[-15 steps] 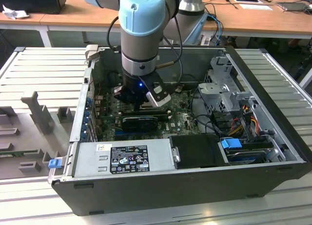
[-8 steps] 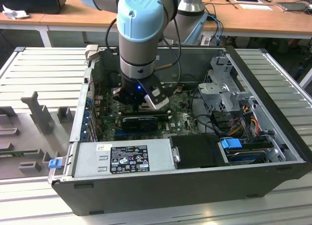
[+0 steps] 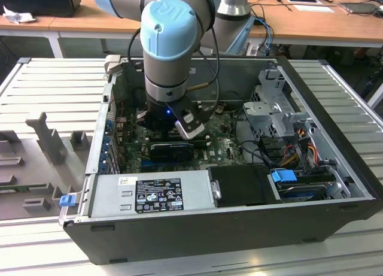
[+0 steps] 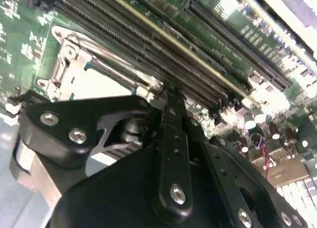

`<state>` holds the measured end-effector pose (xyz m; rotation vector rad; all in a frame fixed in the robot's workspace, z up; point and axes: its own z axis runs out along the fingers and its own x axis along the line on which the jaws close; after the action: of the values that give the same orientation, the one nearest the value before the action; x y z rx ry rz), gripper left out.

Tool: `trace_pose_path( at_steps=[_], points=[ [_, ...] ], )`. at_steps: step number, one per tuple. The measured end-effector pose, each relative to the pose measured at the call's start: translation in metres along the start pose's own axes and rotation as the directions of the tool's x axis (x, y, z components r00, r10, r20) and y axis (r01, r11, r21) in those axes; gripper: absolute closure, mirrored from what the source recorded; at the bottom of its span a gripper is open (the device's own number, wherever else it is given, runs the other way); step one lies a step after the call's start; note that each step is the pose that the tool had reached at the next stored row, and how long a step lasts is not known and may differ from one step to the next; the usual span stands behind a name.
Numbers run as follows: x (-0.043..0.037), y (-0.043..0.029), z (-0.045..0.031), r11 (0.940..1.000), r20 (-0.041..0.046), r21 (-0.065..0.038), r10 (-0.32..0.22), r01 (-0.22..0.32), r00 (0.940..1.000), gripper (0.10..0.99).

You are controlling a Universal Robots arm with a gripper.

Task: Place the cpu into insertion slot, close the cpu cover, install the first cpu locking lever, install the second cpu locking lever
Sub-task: 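Install the second cpu locking lever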

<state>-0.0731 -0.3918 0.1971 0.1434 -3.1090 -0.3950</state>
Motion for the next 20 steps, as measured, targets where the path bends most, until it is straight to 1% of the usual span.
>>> trace_pose_path(
  at_steps=[1, 2, 4, 5, 9, 11, 13, 15, 16, 18, 19, 20],
  points=[
    [0.0002, -0.0003, 0.0005, 1.0, 0.0007, -0.01, 0.0, 0.0, 1.0, 0.98],
    [0.0002, -0.0002, 0.0005, 0.9999, 0.001, -0.012, 0.0, 0.0, 1.0, 0.98],
    [0.0003, 0.0008, -0.0035, 0.9999, 0.0008, -0.012, 0.0, 0.0, 1.0, 0.98],
    [0.0002, 0.0029, -0.0114, 0.9999, 0.001, -0.012, 0.0, 0.0, 1.0, 0.98],
    [0.0001, 0.0073, -0.0289, 0.9999, 0.0008, -0.012, 0.0, 0.0, 1.0, 0.98],
    [-0.0004, 0.0074, -0.0292, 0.9999, 0.0002, -0.012, 0.0, 0.0, 1.0, 0.98],
    [-0.0051, 0.0071, -0.0294, 0.9999, -0.0021, -0.012, 0.001, -0.001, 1.0, 0.98],
    [-0.0156, 0.0061, -0.0296, 0.9999, -0.0085, -0.014, 0.002, -0.002, 1.0, 0.98],
    [-0.0172, 0.0062, -0.0309, 0.9999, -0.0103, -0.014, 0.003, -0.003, 0.9999, 0.98],
    [-0.0178, 0.009, -0.0418, 0.9999, -0.0133, -0.015, 0.004, -0.004, 0.9999, 0.98],
    [-0.0181, 0.0111, -0.0499, 0.9999, -0.0144, -0.016, 0.004, -0.004, 0.9999, 0.98],
    [-0.0188, 0.0121, -0.0541, 0.9998, -0.0159, -0.018, 0.004, -0.004, 0.9999, 0.98]
  ],
)
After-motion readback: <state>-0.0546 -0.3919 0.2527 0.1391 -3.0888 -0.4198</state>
